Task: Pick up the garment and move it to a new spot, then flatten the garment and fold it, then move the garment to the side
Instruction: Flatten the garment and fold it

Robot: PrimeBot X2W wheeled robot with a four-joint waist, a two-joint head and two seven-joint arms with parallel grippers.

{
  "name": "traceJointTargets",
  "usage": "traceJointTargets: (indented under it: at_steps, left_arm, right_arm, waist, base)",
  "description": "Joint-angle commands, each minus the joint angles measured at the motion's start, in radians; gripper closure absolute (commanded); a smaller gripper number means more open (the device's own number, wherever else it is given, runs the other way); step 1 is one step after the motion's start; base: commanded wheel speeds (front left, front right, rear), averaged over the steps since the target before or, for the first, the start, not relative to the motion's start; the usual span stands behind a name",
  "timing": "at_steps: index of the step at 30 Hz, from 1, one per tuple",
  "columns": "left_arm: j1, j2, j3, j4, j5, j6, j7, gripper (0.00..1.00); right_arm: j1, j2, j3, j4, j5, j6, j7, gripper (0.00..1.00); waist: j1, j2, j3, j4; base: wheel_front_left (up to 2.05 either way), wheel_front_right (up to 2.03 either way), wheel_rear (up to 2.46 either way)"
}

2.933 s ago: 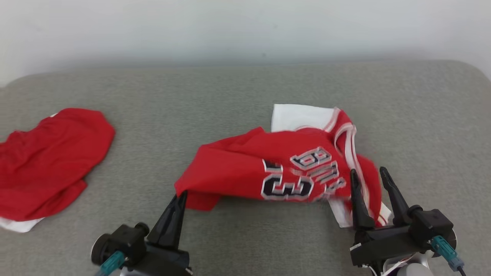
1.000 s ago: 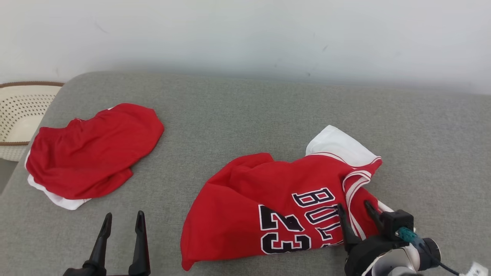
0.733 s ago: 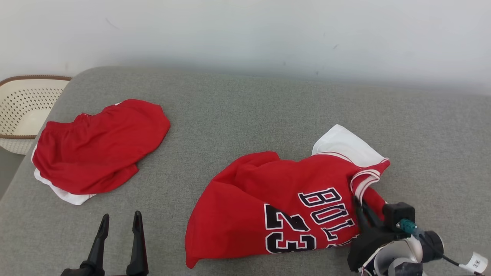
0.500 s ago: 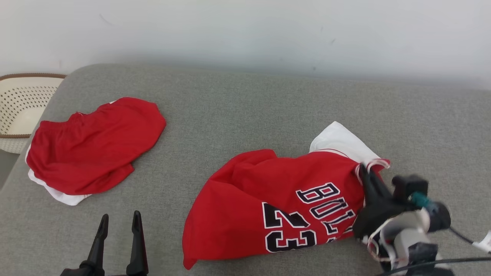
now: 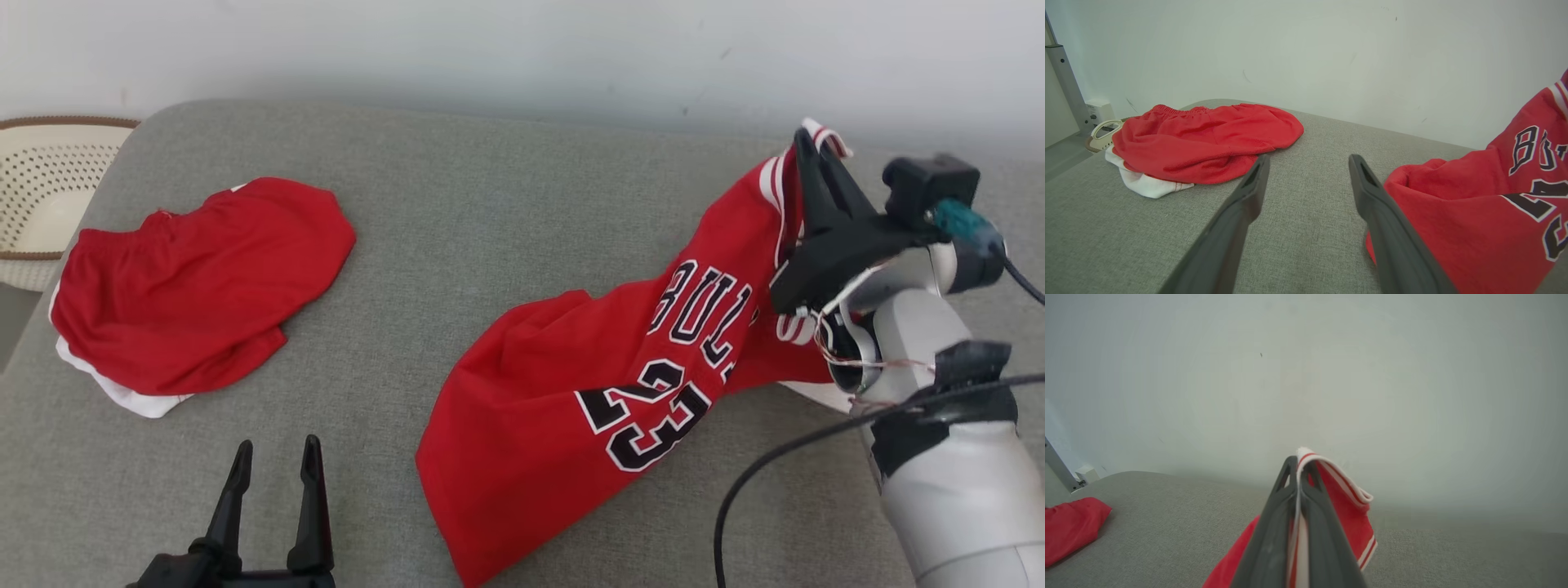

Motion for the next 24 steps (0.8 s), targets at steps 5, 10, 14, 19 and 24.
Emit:
traceJointTargets:
  at_steps: [5,10,14,19,24]
  left_arm:
    - [-0.033,0.0,-0.016,0.016,-0.014,-0.005,-0.004,0.0]
    - [-0.051,0.0,-0.032,0.03,-0.023,-0.005,-0.004,0.0]
    - [-0.049,0.0,-0.037,0.04,-0.027,-0.004,-0.004,0.0]
    - [-0.037,0.0,-0.031,0.05,-0.019,-0.006,-0.004,0.0]
    - [-0.031,0.0,-0.02,0.054,-0.011,-0.015,-0.004,0.0]
  right_arm:
    - [-0.113,-0.001,0.061,0.14,0.042,0.0,0.002,1.0]
    - [-0.181,-0.012,0.095,0.313,0.042,0.0,-0.021,1.0]
    - [-0.209,-0.014,0.103,0.418,0.034,0.0,-0.049,0.0]
    - [-0.217,-0.033,0.097,0.484,0.018,0.0,-0.086,0.0]
    - [-0.176,-0.029,0.087,0.462,0.044,0.0,-0.104,0.0]
  waist:
    - [-0.0001,0.0,0.031,0.037]
    - [-0.0001,0.0,0.039,0.06]
    - [-0.0001,0.0,0.03,0.065]
    - [-0.0001,0.0,0.009,0.05]
    - [-0.0001,0.0,-0.013,0.023]
  base:
    - [0.0,0.0,0.0]
    - [0.0,0.0,0.0]
    - [0.0,0.0,0.0]
    - [0.0,0.0,0.0]
    - [0.0,0.0,0.0]
